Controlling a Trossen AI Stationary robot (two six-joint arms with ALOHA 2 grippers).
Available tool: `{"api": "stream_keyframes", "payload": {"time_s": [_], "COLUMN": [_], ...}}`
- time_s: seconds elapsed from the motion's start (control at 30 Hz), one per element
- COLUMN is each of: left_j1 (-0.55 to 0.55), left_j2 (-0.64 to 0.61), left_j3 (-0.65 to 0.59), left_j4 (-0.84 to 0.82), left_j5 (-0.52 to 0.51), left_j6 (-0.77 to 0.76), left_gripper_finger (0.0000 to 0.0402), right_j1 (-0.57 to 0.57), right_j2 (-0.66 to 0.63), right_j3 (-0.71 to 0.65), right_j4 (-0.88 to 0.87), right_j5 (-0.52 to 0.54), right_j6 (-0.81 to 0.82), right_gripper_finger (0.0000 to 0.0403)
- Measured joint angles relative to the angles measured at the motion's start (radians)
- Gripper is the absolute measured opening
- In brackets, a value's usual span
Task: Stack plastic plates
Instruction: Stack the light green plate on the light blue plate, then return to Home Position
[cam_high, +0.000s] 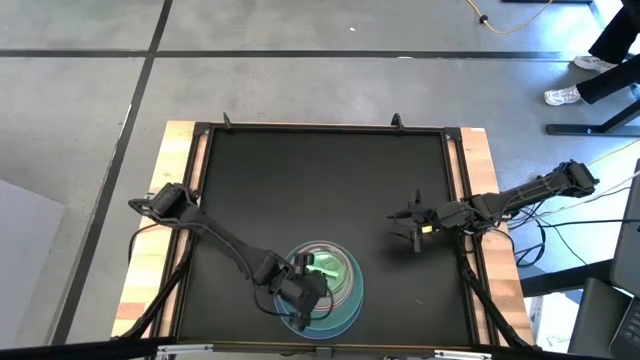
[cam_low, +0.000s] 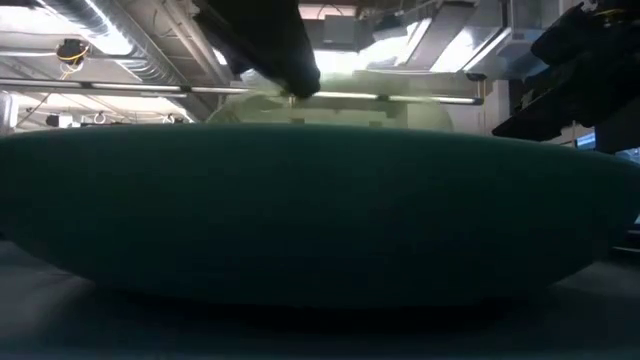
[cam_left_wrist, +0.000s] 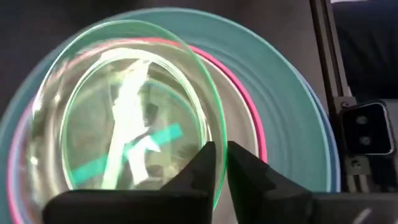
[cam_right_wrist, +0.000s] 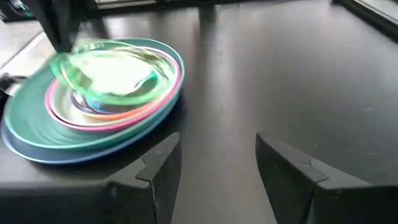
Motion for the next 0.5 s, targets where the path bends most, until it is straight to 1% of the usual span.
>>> {"api": "stream_keyframes", "payload": {"time_s": [0.13,0.27,0.33,0.43,0.5], "left_j1": [0.009,0.001,-0.011,-0.024,-0.015], "left_j2": [-0.001,-0.033,-0.053,-0.078,-0.102], "left_j3": [0.000,0.000,0.000,0.000,0.000], "left_j4": [-0.002,-0.003,-0.003,0.007,0.019], "left_j5": [0.055,0.061,0.028,-0.062,-0.100], "left_j6": [-0.054,-0.052,-0.015,0.108,0.175], "left_gripper_finger": [0.0063,0.0080,0.0082,0.0081,0.0078], "right_j1": [0.001,0.001,0.001,0.001,0.001], "right_j2": [0.012,0.042,0.062,0.093,0.113], "right_j3": [0.000,0.001,0.001,0.001,0.001], "right_j4": [0.030,0.048,0.046,0.065,0.090], "right_j5": [-0.051,-0.088,-0.088,-0.071,-0.070], "right_j6": [0.055,0.084,0.085,0.082,0.078], "right_gripper_finger": [0.0198,0.0198,0.0198,0.0198,0.0198]}}
